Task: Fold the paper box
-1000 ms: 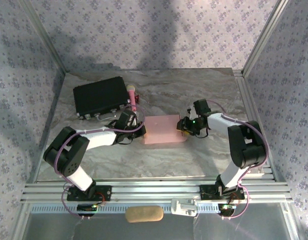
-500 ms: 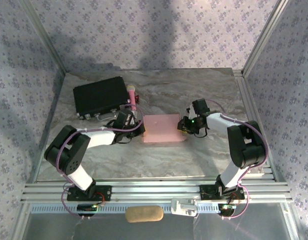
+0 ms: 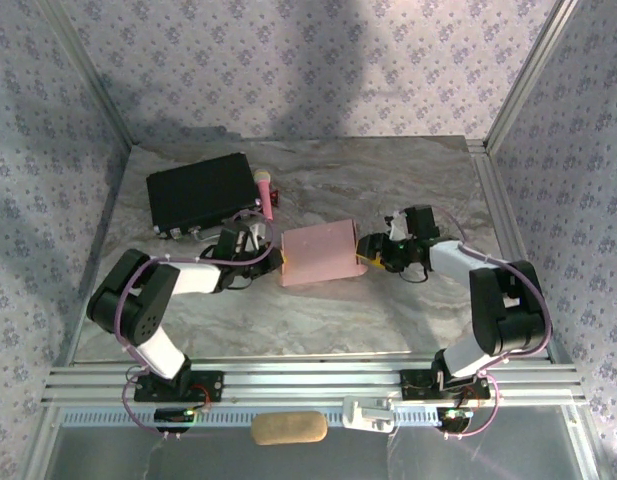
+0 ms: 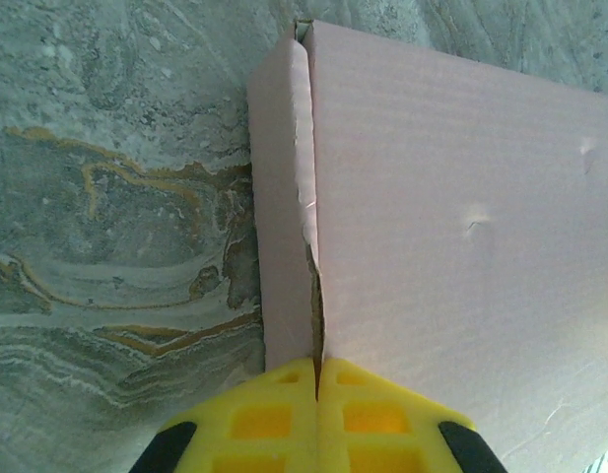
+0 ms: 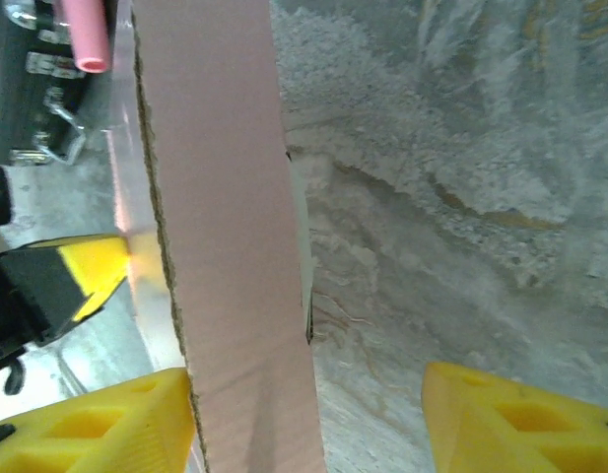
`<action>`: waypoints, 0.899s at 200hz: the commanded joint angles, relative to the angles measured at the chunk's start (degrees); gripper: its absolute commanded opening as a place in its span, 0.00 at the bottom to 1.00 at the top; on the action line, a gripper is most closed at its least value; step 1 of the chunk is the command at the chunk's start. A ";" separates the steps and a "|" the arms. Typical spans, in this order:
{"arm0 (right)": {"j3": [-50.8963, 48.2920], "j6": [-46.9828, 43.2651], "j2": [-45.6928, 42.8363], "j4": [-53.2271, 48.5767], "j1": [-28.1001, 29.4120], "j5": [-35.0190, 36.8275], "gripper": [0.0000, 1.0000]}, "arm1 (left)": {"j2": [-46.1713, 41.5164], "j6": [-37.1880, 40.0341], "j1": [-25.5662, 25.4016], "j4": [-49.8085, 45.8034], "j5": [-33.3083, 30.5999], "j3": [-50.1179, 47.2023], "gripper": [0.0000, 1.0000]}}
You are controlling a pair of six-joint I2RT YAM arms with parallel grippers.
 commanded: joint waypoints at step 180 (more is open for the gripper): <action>-3.52 5.43 4.61 10.11 -1.42 -10.25 0.65 | 4.71 1.27 0.94 -7.82 -3.88 -3.56 0.00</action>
